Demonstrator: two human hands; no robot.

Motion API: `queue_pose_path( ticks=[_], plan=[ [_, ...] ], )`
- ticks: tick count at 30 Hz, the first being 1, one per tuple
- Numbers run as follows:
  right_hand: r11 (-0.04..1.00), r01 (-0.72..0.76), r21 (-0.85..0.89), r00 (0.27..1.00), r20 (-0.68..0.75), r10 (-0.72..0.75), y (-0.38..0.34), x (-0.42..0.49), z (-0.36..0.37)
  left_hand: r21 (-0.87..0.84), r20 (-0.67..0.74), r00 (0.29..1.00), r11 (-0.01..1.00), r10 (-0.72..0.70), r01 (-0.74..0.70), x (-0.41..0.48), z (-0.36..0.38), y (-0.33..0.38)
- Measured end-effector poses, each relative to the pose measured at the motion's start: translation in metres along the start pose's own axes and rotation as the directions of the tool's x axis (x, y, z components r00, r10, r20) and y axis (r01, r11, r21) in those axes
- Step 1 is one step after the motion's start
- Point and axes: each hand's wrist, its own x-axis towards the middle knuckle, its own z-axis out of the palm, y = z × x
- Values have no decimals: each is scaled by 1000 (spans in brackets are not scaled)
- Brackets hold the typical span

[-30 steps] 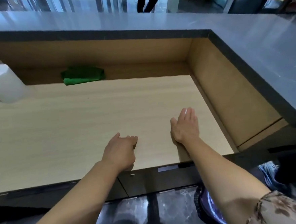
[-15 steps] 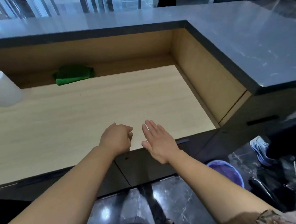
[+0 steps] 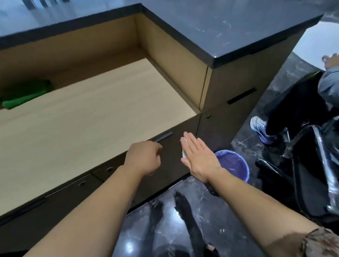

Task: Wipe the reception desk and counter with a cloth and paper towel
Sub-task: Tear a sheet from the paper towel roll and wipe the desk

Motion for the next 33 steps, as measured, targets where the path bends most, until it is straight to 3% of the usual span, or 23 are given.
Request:
queue_pose_path(
  ticks=[7,14,18,22,25,31,33],
  plan=[
    [974,-178,139,979,128,160,74,-51,44,-49,144,989,999,29,-22,17,52,64],
    [839,-417,350,907,225,357,143,-65,107,-129,212,977,991,-9,37,61,134,112],
    [671,-625,399,778,249,576,176,-52,148,-126,231,973,992,13,17,90,190,129],
    [420,-689,591,646,238,725,199,-29,202,-125,223,973,992,62,-35,121,248,138],
    [238,-676,697,574,296,763,215,-18,242,-122,241,968,992,73,-45,137,285,137],
    [-60,-668,742,423,445,790,240,6,324,-119,253,965,992,67,-38,166,341,130],
    [-189,-616,765,408,515,754,247,14,350,-117,244,968,992,66,-38,178,355,130]
  ],
)
